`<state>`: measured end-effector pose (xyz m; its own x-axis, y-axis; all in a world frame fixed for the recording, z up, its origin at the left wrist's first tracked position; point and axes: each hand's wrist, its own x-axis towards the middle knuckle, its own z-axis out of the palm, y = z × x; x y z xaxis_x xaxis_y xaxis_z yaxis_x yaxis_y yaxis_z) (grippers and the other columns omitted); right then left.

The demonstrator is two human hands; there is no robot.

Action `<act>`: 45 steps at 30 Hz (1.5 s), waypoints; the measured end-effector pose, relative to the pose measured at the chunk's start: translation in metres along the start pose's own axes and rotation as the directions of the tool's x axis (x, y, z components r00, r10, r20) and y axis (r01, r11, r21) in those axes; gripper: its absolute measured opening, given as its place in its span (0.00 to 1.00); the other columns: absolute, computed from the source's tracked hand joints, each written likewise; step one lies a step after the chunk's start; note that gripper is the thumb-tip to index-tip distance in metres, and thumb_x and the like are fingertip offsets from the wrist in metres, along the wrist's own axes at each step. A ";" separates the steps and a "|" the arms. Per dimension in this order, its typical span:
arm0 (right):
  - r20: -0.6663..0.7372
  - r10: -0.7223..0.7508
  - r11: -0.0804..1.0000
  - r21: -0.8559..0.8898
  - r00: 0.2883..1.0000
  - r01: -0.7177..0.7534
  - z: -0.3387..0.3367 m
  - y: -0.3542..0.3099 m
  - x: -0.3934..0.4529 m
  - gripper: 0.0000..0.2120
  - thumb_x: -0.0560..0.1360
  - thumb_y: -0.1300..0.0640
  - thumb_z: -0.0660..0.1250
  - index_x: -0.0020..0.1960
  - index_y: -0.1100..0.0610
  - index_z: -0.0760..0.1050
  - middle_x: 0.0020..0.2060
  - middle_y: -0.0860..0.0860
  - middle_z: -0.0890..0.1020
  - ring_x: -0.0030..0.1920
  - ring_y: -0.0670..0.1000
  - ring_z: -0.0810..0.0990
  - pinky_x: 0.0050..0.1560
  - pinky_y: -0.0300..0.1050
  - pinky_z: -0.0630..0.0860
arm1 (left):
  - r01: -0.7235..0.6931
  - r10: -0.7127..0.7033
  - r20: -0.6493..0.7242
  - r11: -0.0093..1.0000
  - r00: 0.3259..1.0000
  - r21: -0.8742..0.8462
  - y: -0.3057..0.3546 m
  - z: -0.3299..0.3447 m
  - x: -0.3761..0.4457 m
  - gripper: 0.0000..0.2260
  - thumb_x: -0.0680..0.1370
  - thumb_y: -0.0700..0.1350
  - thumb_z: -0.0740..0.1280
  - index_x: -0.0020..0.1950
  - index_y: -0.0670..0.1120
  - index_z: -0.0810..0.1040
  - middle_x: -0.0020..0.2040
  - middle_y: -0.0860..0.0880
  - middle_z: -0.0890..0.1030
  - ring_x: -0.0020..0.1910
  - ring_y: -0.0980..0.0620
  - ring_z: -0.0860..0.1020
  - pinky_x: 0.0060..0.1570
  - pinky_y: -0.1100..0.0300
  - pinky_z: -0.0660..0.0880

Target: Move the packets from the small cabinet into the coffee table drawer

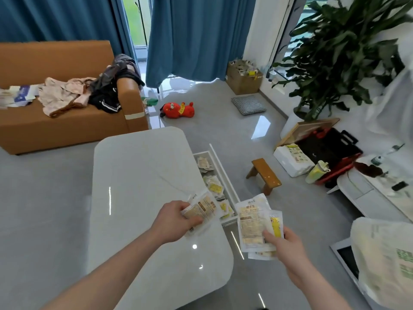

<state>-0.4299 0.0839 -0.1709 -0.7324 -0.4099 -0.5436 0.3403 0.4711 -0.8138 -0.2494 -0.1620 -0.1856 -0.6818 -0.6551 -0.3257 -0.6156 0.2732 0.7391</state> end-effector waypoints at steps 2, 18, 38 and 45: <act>0.031 0.006 1.000 -0.021 1.000 -0.006 -0.037 -0.005 0.031 0.06 0.79 0.63 0.69 0.54 0.55 0.82 0.44 0.51 0.89 0.45 0.53 0.88 0.43 0.47 0.80 | 0.052 -0.053 -0.014 0.998 0.999 -0.035 0.018 0.034 0.011 0.07 0.70 0.56 0.76 0.42 0.55 0.85 0.37 0.57 0.84 0.36 0.60 0.81 0.37 0.59 0.80; 0.320 0.112 0.968 -0.248 0.941 -0.032 -0.144 -0.096 0.269 0.07 0.79 0.61 0.70 0.55 0.52 0.80 0.47 0.50 0.88 0.49 0.53 0.87 0.46 0.48 0.82 | 0.391 -0.462 -0.168 0.859 0.871 -0.331 0.089 0.153 0.066 0.12 0.73 0.52 0.76 0.31 0.51 0.81 0.29 0.52 0.81 0.24 0.59 0.73 0.27 0.66 0.67; 0.419 0.316 0.780 -0.625 0.851 0.018 -0.006 -0.091 0.621 0.09 0.79 0.61 0.69 0.55 0.49 0.81 0.48 0.48 0.88 0.48 0.51 0.86 0.46 0.48 0.82 | 0.752 -0.767 0.056 0.609 0.640 -0.251 -0.030 0.301 0.423 0.13 0.68 0.59 0.75 0.40 0.55 0.74 0.39 0.55 0.80 0.38 0.55 0.81 0.36 0.62 0.75; 0.489 0.341 0.715 -0.689 0.803 0.116 0.050 -0.021 0.714 0.07 0.79 0.58 0.70 0.50 0.46 0.82 0.44 0.44 0.88 0.46 0.49 0.87 0.53 0.53 0.83 | 0.740 -0.788 -0.015 0.583 0.615 -0.336 -0.096 0.366 0.460 0.11 0.69 0.60 0.74 0.40 0.53 0.80 0.37 0.54 0.82 0.37 0.58 0.80 0.33 0.64 0.73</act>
<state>-0.9310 -0.2579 -0.5523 -0.1843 -0.5504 -0.8143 -0.2476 0.8278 -0.5035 -0.6480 -0.2318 -0.6223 0.0721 -0.6291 -0.7740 -0.7307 -0.5615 0.3883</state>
